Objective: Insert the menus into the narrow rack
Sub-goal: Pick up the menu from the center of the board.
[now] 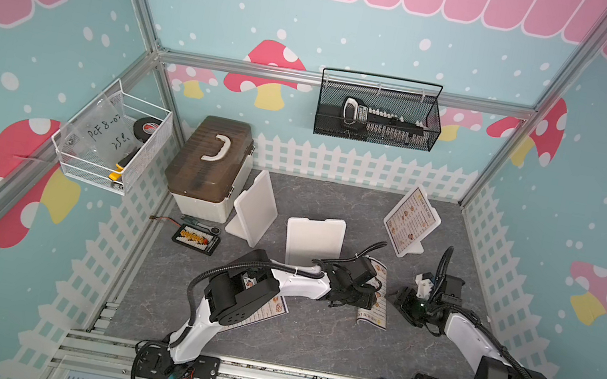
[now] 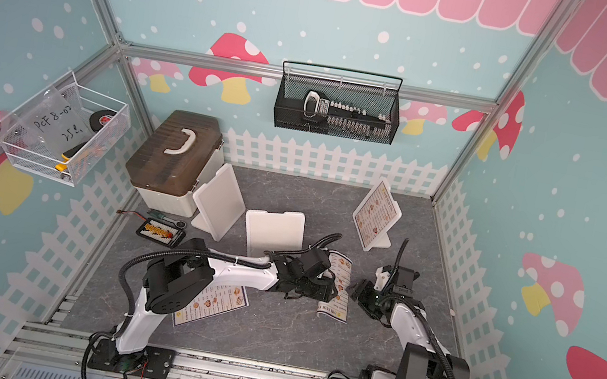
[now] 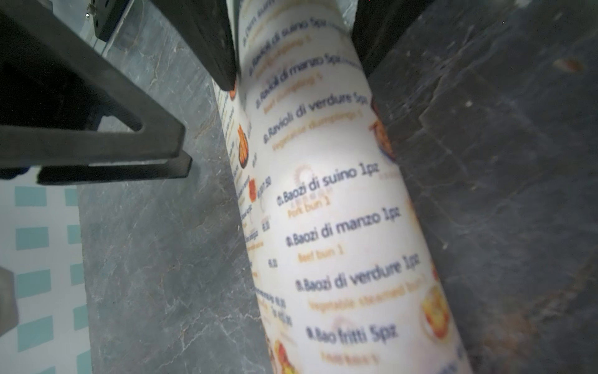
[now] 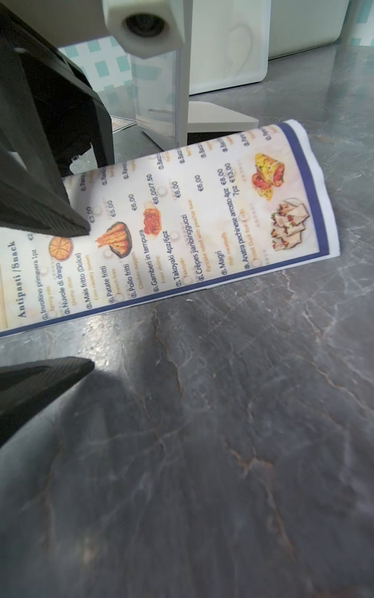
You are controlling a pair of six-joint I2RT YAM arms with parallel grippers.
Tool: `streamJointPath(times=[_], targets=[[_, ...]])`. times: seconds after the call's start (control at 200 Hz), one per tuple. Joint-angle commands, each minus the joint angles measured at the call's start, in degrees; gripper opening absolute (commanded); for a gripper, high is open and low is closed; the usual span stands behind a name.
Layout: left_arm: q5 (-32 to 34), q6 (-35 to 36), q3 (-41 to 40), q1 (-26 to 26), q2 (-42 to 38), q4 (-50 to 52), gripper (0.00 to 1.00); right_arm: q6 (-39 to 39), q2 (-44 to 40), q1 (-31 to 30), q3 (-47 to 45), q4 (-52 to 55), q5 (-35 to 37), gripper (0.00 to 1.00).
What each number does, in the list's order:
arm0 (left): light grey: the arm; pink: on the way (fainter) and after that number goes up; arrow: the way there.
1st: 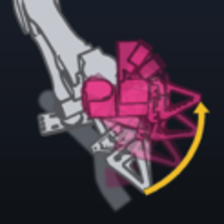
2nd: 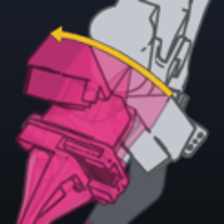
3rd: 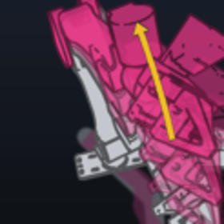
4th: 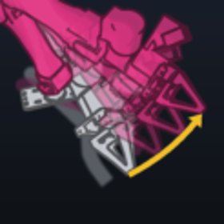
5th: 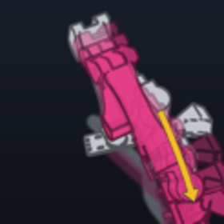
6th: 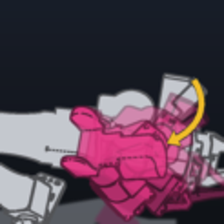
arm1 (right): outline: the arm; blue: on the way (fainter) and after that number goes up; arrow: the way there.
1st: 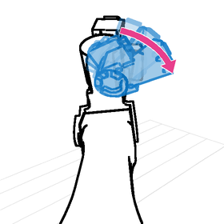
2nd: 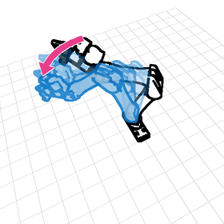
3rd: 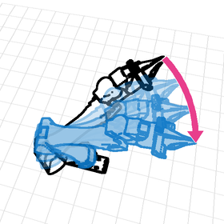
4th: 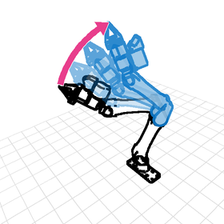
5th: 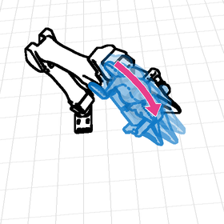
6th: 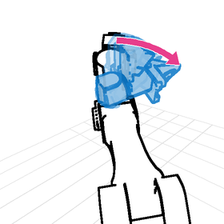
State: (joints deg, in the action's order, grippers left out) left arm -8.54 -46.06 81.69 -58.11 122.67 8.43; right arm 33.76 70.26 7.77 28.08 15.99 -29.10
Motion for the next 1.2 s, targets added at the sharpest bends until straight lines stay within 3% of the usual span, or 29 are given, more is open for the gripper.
streamJointPath(times=[0.0,0.17,0.385,1.196], targets=[[-3.24,-0.98,-4.45,0.65,-1.18,-1.57,0.57,2.15,-2.07,-0.21,-1.34,-0.35,1.47,0.61],[-9.75,-6.10,-10.06,2.59,-2.58,-13.34,0.57,5.41,-2.55,-0.26,-3.13,-6.14,-2.39,0.70],[-10.28,-6.24,-10.58,2.72,-2.96,-14.05,0.57,8.59,-0.48,-0.16,-5.26,-12.79,-7.38,0.79],[-13.30,-7.11,-13.56,2.73,-4.85,-23.43,0.57,17.91,9.12,-0.13,-8.83,-29.68,-18.28,0.85]])
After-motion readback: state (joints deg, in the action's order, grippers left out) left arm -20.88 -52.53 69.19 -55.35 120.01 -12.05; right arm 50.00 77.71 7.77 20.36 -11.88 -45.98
